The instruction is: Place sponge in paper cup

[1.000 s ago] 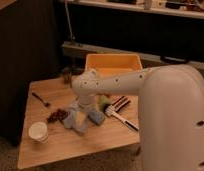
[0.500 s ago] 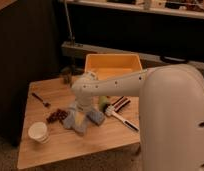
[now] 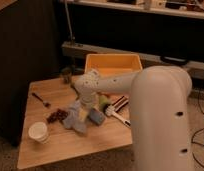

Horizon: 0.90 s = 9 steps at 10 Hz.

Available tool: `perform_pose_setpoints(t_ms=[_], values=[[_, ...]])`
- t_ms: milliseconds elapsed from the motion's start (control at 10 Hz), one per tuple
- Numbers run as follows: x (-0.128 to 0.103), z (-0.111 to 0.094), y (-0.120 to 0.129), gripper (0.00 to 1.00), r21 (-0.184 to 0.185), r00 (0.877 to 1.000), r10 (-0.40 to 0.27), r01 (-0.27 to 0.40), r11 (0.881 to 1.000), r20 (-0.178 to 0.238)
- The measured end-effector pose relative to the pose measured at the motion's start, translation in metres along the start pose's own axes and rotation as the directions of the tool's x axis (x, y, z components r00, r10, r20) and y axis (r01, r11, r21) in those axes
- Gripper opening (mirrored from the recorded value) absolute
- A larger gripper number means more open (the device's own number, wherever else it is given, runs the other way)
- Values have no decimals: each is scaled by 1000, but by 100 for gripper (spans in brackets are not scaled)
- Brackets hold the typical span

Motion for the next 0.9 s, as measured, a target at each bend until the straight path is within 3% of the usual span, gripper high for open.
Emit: perform_pose_setpoints(t_ms=[300, 400, 500, 700, 900], values=[[7, 12, -11, 80, -19, 999, 23, -23, 1000, -30], [12, 23, -17, 78, -50, 998, 38, -41, 998, -44], [15, 28, -20, 71, -66, 998, 49, -52, 996, -48], [19, 33, -21, 45, -119, 997, 67, -71, 990, -40], [20, 28, -23, 27, -117, 997, 70, -75, 990, -42]])
